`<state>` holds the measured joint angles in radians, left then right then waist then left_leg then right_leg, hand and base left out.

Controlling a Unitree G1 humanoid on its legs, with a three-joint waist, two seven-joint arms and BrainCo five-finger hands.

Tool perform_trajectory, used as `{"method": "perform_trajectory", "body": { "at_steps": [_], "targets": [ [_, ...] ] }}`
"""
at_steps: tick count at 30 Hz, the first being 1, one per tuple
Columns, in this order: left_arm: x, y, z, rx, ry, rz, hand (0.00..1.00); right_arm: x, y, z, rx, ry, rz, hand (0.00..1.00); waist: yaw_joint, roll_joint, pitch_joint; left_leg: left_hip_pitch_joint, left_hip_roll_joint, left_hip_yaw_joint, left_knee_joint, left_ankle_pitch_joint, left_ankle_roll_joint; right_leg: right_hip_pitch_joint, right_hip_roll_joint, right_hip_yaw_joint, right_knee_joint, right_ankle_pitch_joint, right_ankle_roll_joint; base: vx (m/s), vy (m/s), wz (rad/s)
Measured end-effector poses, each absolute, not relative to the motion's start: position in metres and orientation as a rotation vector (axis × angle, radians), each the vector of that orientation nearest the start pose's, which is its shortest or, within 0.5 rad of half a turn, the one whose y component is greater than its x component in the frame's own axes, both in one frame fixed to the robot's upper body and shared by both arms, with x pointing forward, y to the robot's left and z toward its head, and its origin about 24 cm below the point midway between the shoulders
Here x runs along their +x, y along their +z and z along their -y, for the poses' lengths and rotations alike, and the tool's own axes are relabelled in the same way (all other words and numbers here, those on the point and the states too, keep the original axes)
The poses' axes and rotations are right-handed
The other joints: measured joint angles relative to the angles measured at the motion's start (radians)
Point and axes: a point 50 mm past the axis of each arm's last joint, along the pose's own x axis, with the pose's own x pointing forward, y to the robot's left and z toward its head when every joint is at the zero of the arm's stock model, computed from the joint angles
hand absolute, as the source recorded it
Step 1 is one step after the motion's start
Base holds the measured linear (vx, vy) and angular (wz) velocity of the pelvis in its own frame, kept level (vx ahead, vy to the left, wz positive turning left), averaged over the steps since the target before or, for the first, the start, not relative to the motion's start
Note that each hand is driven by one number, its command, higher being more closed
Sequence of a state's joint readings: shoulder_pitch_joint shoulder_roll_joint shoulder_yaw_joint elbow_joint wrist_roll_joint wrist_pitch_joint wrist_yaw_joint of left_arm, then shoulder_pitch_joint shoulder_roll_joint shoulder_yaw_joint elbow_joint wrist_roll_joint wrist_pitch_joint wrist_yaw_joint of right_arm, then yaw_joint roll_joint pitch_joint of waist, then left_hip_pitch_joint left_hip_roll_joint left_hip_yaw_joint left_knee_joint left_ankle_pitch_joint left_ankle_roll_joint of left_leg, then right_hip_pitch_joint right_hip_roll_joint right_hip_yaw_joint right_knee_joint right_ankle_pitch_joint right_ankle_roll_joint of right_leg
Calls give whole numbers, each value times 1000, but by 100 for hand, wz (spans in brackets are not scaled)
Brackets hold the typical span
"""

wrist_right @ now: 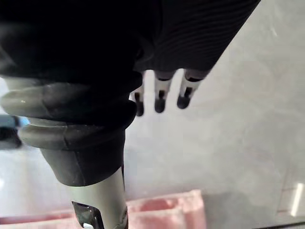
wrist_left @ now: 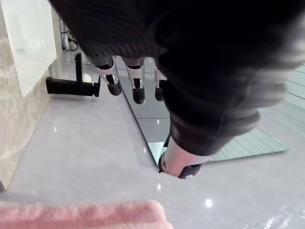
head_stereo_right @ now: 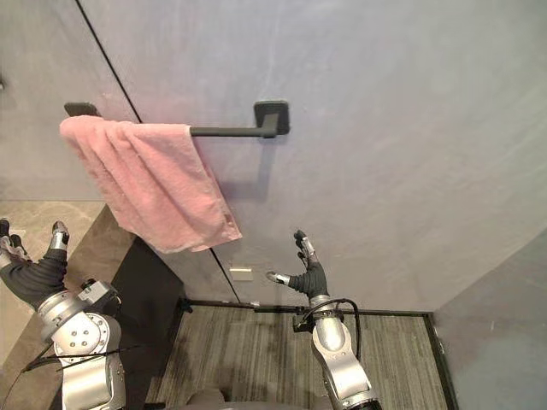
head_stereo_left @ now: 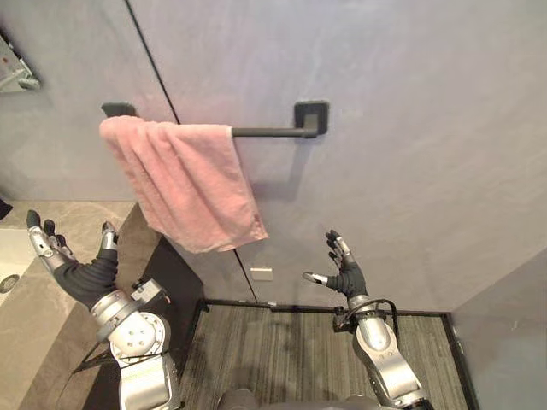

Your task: Organize washtable

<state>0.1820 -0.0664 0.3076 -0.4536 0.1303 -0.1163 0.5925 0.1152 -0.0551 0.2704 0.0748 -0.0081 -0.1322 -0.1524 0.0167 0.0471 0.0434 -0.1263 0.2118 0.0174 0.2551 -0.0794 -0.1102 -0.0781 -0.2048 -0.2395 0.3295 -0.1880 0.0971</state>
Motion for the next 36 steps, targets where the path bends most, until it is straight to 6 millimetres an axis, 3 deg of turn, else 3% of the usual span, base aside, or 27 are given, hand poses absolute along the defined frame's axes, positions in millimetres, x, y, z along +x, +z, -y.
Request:
{"method": "perform_trajectory", "body": {
  "at_steps": [1, 2, 4, 5, 7, 9, 11, 12, 13, 14, 15, 17, 19, 25, 31, 36],
  "targets": [
    [177, 113, -242, 83, 950, 406, 0, 221, 6, 108, -45, 91, -70, 0, -2, -15, -2, -1, -20, -14, -4, -3, -16, 1, -10, 18, -10, 9, 15, 122, 422, 14],
    [180, 113, -239, 79, 932, 407, 0, 220, 3, 108, -40, 88, -83, 0, -3, -53, -2, -5, -59, -25, -3, -4, -15, 5, -39, 51, -36, 25, 34, 66, 386, 22],
    [185, 114, -230, 74, 870, 414, 0, 221, 4, 107, -27, 83, -79, 0, -3, -83, -6, -17, -101, -48, 11, -25, -3, 36, -69, 54, -84, 67, 57, 31, 315, 30],
    [187, 115, -226, 72, 843, 419, 0, 221, 5, 108, -25, 77, -76, 0, -3, -84, -6, -18, -110, -52, 16, -35, -2, 45, -78, 53, -96, 81, 66, 10, 276, 31],
    [191, 119, -216, 70, 760, 452, 0, 223, 8, 114, -3, 27, -63, 0, -4, -83, -2, -43, -150, -48, 102, -92, 26, 77, -123, 54, -140, 104, 86, -72, 290, 5],
    [191, 124, -211, 47, 730, 482, 0, 222, 11, 116, 4, 13, -48, 0, -2, -72, 1, -76, -163, -20, 156, -133, 45, 70, -131, 76, -159, 108, 86, -99, 204, -33],
    [188, 128, -213, 51, 730, 504, 0, 221, 16, 113, 11, 26, -27, 0, 2, -52, 10, -89, -150, 55, 143, -148, 69, 1, -125, 119, -151, 135, -17, -133, 222, -81],
    [188, 128, -214, 55, 735, 502, 0, 221, 18, 110, 13, 38, -20, 0, 3, -49, 13, -88, -140, 82, 127, -142, 79, -23, -116, 122, -117, 123, -18, -114, 118, -89],
    [186, 127, -217, 65, 744, 497, 0, 220, 22, 103, 24, 63, -4, 0, -5, -51, 12, -76, -123, 109, 98, -137, 86, -55, -74, 123, -37, 88, 3, -59, 53, -93],
    [185, 126, -219, 76, 749, 486, 0, 220, 24, 99, 24, 88, 12, 0, -2, -54, 12, -50, -115, 125, 58, -128, 76, -47, -31, 77, -37, 54, -7, -20, 32, -83],
    [184, 125, -220, 82, 751, 482, 0, 220, 25, 99, 25, 91, 15, 0, -1, -53, 12, -45, -115, 125, 48, -114, 69, -32, -22, 62, -75, 53, -8, 8, 13, -62],
    [184, 125, -222, 86, 753, 480, 0, 221, 25, 98, 23, 102, 19, 0, -8, -57, 4, -36, -108, 128, 15, -84, 58, -13, -6, 57, -156, 103, 23, 60, -18, -19],
    [182, 123, -227, 93, 772, 461, 0, 223, 26, 103, 4, 100, 22, 0, -5, -49, 3, -33, -107, 132, -24, -42, 46, -13, 8, 58, -199, 133, 30, 110, -39, -6],
    [176, 115, -234, 130, 804, 392, 0, 226, 29, 100, -2, 128, 38, 0, 1, -47, -5, 90, -108, 128, -152, -8, 28, 79, 21, 51, -248, 137, 30, 103, -44, 4],
    [173, 118, -251, 231, 926, 371, 0, 239, 44, 93, -19, 161, 105, 0, 6, -46, -9, 101, -111, 98, -230, 44, 31, 89, 21, 39, -272, 155, 20, 27, -1, 20],
    [172, 126, -260, 289, 1028, 396, 0, 243, 51, 87, -43, 164, 139, 0, 29, -44, -15, 106, -113, 76, -287, 86, 29, 91, 23, 16, -284, 156, 20, -35, -23, 16]
  ]
}}
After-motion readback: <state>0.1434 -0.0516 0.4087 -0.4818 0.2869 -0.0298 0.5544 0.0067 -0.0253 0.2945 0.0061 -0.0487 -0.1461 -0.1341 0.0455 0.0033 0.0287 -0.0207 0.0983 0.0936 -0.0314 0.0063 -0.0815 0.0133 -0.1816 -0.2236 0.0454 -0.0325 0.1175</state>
